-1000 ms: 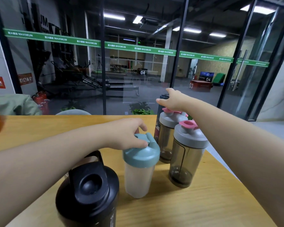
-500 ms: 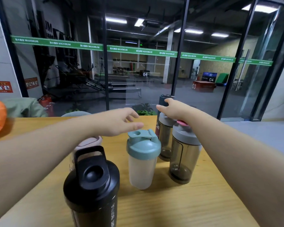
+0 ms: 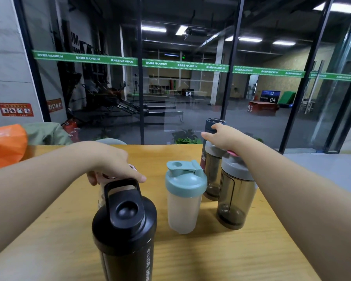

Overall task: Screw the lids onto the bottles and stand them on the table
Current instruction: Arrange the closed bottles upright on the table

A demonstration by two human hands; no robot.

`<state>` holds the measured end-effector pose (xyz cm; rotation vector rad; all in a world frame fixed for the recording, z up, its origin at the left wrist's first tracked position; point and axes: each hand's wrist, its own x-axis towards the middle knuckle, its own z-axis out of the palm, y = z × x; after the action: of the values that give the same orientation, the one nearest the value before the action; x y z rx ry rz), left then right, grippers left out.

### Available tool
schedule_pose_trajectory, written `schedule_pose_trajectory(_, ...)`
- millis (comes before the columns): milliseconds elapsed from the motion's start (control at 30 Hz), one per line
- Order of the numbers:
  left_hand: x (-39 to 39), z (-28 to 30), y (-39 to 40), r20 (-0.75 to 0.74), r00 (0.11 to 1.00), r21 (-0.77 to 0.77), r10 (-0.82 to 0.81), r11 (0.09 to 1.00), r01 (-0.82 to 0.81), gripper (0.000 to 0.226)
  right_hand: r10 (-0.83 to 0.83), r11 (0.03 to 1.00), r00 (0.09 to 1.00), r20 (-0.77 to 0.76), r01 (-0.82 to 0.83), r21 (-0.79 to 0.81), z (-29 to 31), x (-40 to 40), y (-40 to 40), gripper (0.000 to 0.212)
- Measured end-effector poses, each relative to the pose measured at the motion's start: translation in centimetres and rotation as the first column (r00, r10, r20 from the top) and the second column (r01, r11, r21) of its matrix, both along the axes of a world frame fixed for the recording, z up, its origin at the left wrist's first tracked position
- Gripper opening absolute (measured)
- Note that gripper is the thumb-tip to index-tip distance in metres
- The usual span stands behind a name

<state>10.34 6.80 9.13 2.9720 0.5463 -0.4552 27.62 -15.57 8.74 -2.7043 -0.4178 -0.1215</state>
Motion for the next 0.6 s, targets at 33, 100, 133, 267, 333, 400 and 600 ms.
schedule_pose_trajectory(33,0.1,0.2,0.0,-0.025,1.0,0.006,0.014,1.0,-0.014,0.074,0.0,1.0,1.0,0.005,0.0,0.001,0.0,-0.1,0.0,0.067)
schedule_pose_trajectory(100,0.2,0.6,0.0,-0.075,0.996,0.024,0.047,0.999,-0.045,0.073,0.002,1.0,1.0,0.012,-0.002,0.009,0.0,-0.2,-0.1,0.066)
schedule_pose_trajectory(133,0.2,0.8,0.0,-0.09,0.994,0.037,0.06,0.998,-0.057,0.072,0.001,1.0,1.0,0.015,-0.001,0.017,0.0,-0.3,-0.1,0.065)
schedule_pose_trajectory(267,0.5,0.9,0.0,-0.071,0.997,0.066,0.028,0.998,-0.023,0.063,-0.005,0.999,1.0,0.015,0.004,0.039,0.0,-0.4,-0.1,0.065)
schedule_pose_trajectory(333,0.7,0.8,0.2,-0.022,0.999,0.058,-0.032,0.998,0.033,0.05,-0.004,0.999,1.0,0.017,0.003,0.036,0.0,-0.5,-0.1,0.064)
schedule_pose_trajectory(400,0.7,0.8,0.4,0.027,0.996,0.017,-0.089,0.996,0.088,0.041,0.0,0.999,1.0,0.024,0.0,0.034,0.0,-0.5,-0.1,0.063)
schedule_pose_trajectory(600,1.0,1.2,0.3,0.035,0.966,-0.052,-0.256,0.965,0.257,0.044,0.01,0.999,0.999,0.034,-0.011,0.041,0.0,-0.6,-0.1,0.062)
